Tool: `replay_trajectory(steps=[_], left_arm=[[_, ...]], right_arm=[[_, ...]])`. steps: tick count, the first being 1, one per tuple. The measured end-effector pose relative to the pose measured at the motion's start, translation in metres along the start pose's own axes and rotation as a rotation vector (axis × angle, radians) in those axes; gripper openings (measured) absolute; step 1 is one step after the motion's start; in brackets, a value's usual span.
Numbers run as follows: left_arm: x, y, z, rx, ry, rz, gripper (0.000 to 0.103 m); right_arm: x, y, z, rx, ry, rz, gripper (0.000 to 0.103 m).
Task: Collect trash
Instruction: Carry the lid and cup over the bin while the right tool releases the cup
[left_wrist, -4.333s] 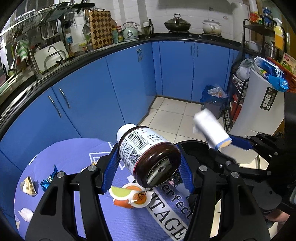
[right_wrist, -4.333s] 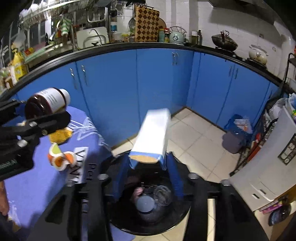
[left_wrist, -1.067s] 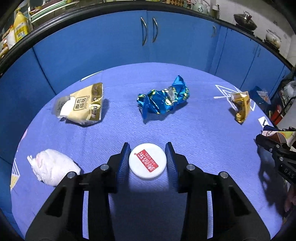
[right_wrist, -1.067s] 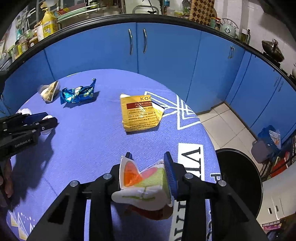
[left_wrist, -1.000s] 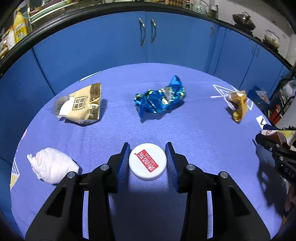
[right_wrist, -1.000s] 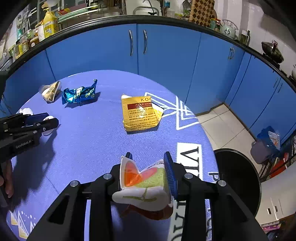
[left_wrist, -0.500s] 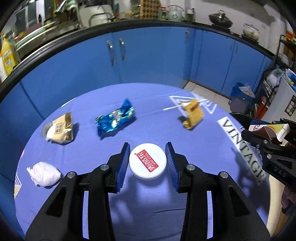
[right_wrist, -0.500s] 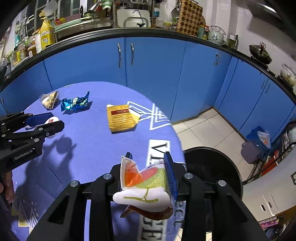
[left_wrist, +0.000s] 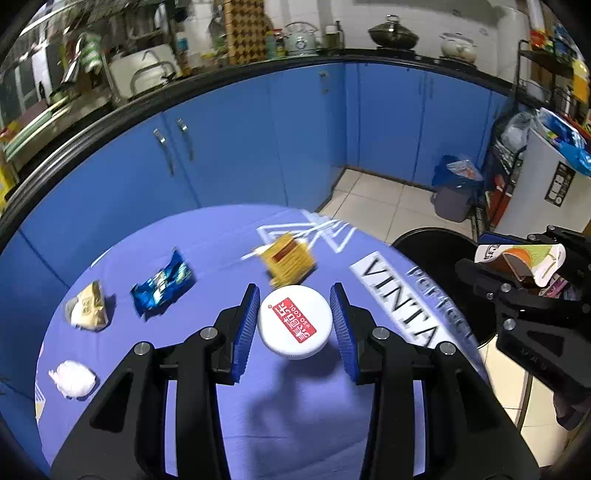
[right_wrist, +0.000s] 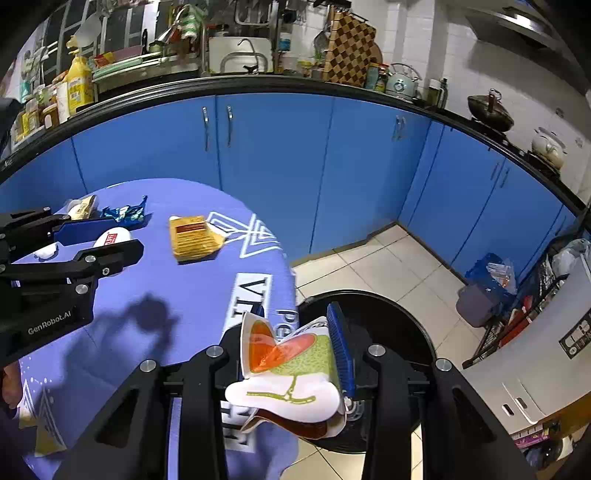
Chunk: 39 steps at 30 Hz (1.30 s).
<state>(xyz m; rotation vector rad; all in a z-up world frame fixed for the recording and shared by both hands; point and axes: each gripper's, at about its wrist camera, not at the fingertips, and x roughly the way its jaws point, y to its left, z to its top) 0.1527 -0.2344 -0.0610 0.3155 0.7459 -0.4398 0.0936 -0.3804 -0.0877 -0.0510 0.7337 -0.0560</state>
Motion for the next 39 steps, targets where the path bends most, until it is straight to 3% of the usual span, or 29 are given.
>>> replay_trajectory(steps=[16,39], left_arm=[[0.005,-0.062,0.026,0.096,-0.025,-0.039,0.041],[0.023,-0.09,0.059,0.101,-0.022,-0.065,0.041]], right_arm=[[-0.005,-0.045,-0.007,0.054,-0.022,-0.046,0.035],[0.007,-0.077,-0.002,0.096,-0.047,-0.061,0.037]])
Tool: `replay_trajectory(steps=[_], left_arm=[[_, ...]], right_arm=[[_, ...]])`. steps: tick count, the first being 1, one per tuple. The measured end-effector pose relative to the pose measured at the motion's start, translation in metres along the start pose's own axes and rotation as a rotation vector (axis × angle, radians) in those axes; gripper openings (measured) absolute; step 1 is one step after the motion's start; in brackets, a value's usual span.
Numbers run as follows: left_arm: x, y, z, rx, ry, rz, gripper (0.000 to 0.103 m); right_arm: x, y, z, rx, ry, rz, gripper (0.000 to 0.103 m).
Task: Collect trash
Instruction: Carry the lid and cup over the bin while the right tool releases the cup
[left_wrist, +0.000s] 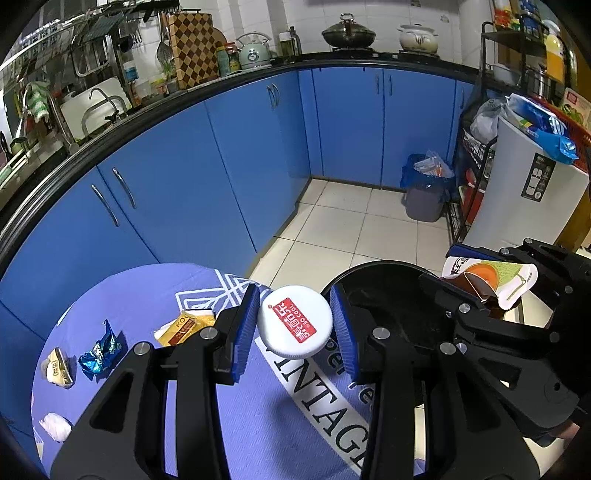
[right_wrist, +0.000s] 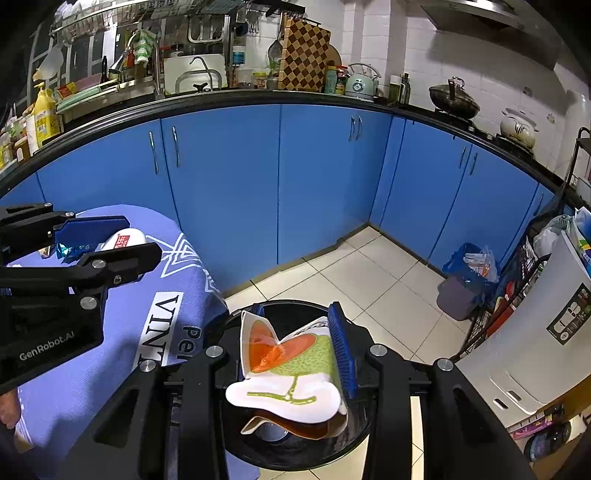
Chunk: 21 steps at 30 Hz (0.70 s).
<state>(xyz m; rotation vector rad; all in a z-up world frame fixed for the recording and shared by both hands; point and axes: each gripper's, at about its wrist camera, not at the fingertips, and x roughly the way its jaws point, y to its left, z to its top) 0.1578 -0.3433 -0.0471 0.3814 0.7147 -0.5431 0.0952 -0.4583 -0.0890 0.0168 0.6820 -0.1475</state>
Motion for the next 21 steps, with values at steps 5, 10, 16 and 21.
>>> replay_trajectory(steps=[5,10,16,21], left_arm=[[0.002,-0.002,0.002,-0.002,0.002,0.0,0.041],[0.006,-0.003,0.004,-0.011,0.004,-0.008,0.041],[0.012,-0.009,0.009,-0.009,0.006,-0.027,0.042],[0.012,-0.014,0.014,-0.002,-0.002,-0.041,0.042]], right_arm=[[0.005,-0.005,0.001,0.014,0.001,0.003,0.041],[0.004,-0.013,0.0,0.048,-0.023,-0.053,0.075],[0.005,-0.023,-0.004,0.069,-0.01,-0.089,0.075],[0.007,-0.031,-0.008,0.093,0.002,-0.099,0.075]])
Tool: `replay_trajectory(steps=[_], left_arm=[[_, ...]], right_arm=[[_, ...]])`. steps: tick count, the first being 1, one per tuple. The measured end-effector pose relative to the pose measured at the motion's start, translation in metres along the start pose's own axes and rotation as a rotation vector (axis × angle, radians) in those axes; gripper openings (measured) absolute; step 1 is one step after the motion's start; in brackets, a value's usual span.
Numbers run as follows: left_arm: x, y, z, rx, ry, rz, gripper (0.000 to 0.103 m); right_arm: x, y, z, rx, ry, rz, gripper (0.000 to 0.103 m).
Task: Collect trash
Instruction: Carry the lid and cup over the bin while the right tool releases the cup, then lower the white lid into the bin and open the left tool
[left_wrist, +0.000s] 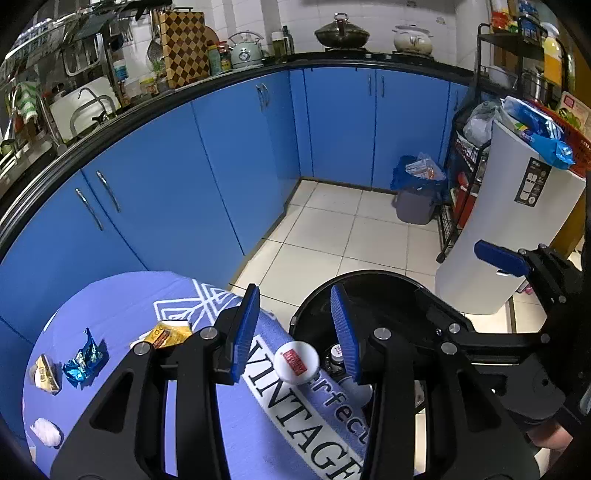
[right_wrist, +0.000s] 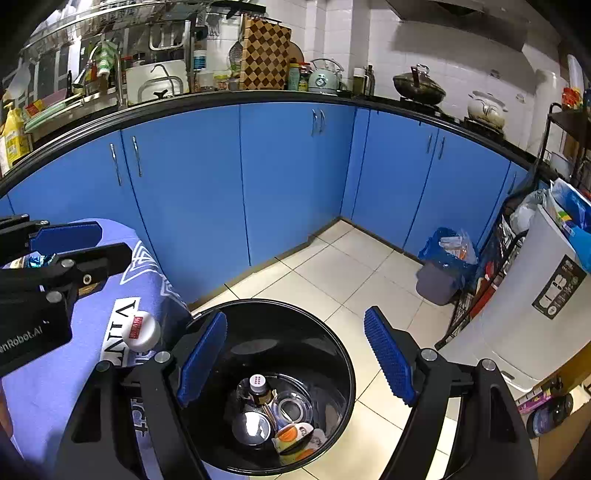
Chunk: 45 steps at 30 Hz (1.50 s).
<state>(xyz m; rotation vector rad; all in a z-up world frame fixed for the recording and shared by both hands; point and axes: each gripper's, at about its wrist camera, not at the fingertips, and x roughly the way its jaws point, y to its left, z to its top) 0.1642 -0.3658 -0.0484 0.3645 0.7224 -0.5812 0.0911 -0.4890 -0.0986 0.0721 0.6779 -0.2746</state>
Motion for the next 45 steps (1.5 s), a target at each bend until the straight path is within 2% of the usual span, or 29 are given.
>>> replay_trajectory(steps=[6,8,10,12,16,21,23,26,28,32,33,34,37,42,45], left_arm=[[-0.001,-0.006,0.008,0.008,-0.013,-0.017,0.042],[-0.002,-0.007,0.01,0.009,-0.021,-0.024,0.056],[-0.008,-0.005,0.011,-0.007,-0.053,-0.016,0.094],[-0.013,-0.004,0.012,-0.015,-0.081,-0.017,0.095],[-0.011,-0.001,0.013,-0.014,-0.071,-0.009,0.095],[-0.013,0.013,0.012,-0.07,-0.061,-0.045,0.095],[-0.012,0.017,0.011,-0.076,-0.054,-0.037,0.095],[-0.004,0.02,0.003,-0.067,-0.013,-0.022,0.093],[0.008,0.019,-0.007,-0.068,0.047,-0.043,0.081],[0.03,0.009,-0.022,-0.04,0.124,-0.046,0.068],[0.035,0.006,-0.025,-0.032,0.144,-0.05,0.058],[0.039,0.003,-0.026,-0.025,0.16,-0.052,0.054],[0.047,-0.002,-0.031,-0.014,0.184,-0.05,0.047],[0.055,-0.002,-0.039,-0.007,0.215,-0.045,0.046],[0.054,-0.004,-0.038,0.009,0.206,-0.031,0.04]], right_arm=[[0.001,-0.007,-0.003,0.01,0.006,-0.01,0.075],[0.001,-0.009,-0.003,0.013,0.006,-0.011,0.075],[0.001,-0.011,-0.003,0.014,0.006,-0.014,0.075],[0.001,-0.011,-0.004,0.015,0.007,-0.015,0.075],[0.002,-0.013,-0.004,0.019,0.01,-0.014,0.075],[0.002,-0.012,-0.005,0.015,0.012,-0.011,0.075],[0.002,-0.01,-0.005,0.013,0.014,-0.008,0.075],[0.002,-0.007,-0.006,0.008,0.014,-0.009,0.075],[0.003,-0.008,-0.007,0.011,0.017,-0.008,0.075],[0.003,-0.012,-0.01,0.022,0.022,-0.014,0.075],[0.003,-0.013,-0.012,0.024,0.024,-0.016,0.075],[0.003,-0.015,-0.014,0.027,0.026,-0.019,0.075],[0.004,-0.021,-0.017,0.039,0.034,-0.019,0.075],[0.006,-0.028,-0.022,0.059,0.042,-0.015,0.075],[0.006,-0.031,-0.023,0.068,0.041,-0.01,0.075]])
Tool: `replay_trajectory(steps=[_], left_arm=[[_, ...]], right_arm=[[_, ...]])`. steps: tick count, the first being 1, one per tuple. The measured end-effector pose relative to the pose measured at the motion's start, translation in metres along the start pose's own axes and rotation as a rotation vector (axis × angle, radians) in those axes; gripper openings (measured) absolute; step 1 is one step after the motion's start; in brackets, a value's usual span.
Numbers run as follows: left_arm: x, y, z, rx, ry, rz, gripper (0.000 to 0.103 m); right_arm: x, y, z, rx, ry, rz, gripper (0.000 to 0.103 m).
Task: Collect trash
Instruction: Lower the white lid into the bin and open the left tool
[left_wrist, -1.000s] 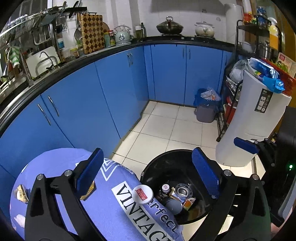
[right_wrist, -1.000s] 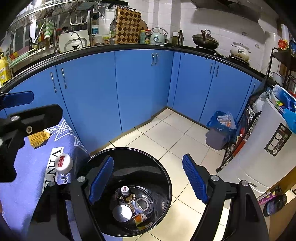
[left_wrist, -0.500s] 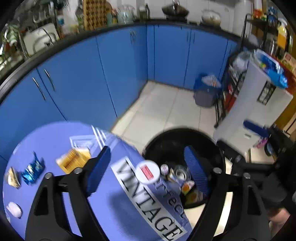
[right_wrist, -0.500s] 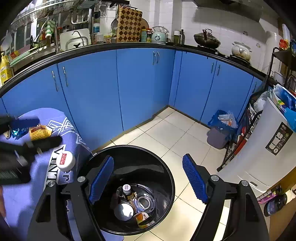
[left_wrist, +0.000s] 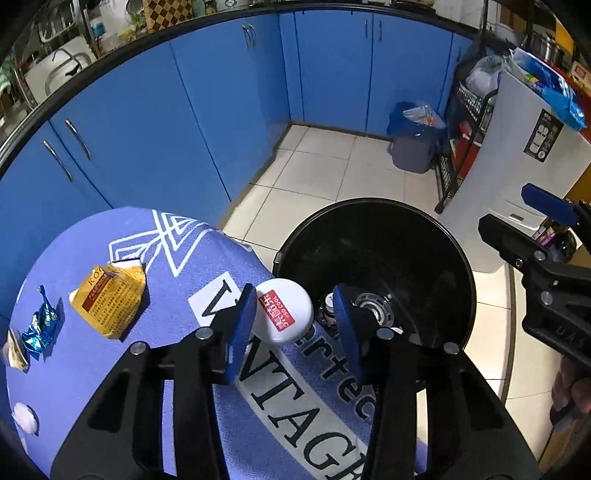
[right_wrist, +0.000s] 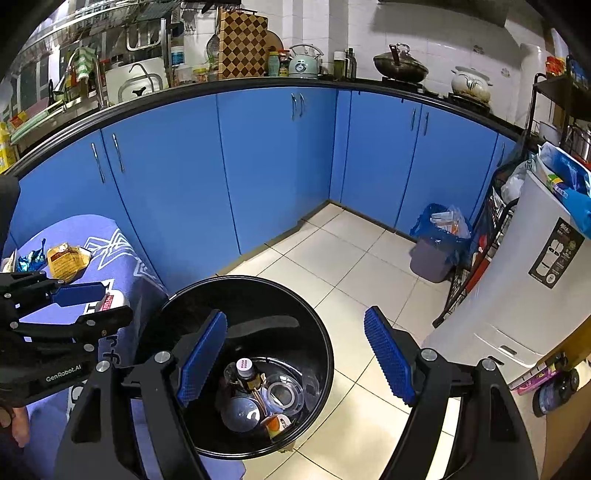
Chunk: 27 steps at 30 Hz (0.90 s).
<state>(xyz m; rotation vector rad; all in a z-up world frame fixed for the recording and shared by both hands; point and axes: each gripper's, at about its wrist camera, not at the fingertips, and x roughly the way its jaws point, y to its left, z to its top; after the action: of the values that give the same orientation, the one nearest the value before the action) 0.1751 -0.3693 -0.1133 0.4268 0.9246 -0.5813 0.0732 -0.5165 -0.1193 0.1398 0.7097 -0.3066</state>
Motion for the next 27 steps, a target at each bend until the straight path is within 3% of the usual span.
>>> replay_trajectory(steps=[5,14,17,19,21,24,26,27], left_arm=[[-0.002,0.0,0.0,0.015,-0.001,-0.01,0.02],[0.0,0.004,-0.003,0.007,-0.01,0.011,0.021],[0.0,0.005,-0.002,0.004,-0.008,0.034,0.035],[-0.003,0.008,-0.005,-0.01,-0.03,0.04,0.078],[-0.01,0.009,-0.009,-0.007,-0.073,0.071,0.091],[-0.007,0.007,-0.01,0.018,-0.062,0.082,0.09],[-0.001,0.006,-0.011,0.024,-0.046,0.088,0.077],[0.003,0.006,-0.011,0.023,-0.028,0.079,0.066]], right_arm=[[0.0,-0.001,-0.001,0.005,-0.002,0.004,0.075],[-0.003,-0.001,-0.001,0.009,-0.008,0.018,0.075],[-0.002,0.0,-0.001,0.008,-0.006,0.023,0.075],[-0.002,0.001,-0.003,0.004,-0.004,0.026,0.075],[-0.002,0.0,-0.003,0.003,-0.004,0.026,0.075],[-0.002,0.0,-0.003,0.012,-0.002,0.034,0.075],[-0.003,0.001,-0.003,0.011,-0.003,0.037,0.075],[-0.003,0.002,-0.004,0.008,-0.005,0.036,0.075]])
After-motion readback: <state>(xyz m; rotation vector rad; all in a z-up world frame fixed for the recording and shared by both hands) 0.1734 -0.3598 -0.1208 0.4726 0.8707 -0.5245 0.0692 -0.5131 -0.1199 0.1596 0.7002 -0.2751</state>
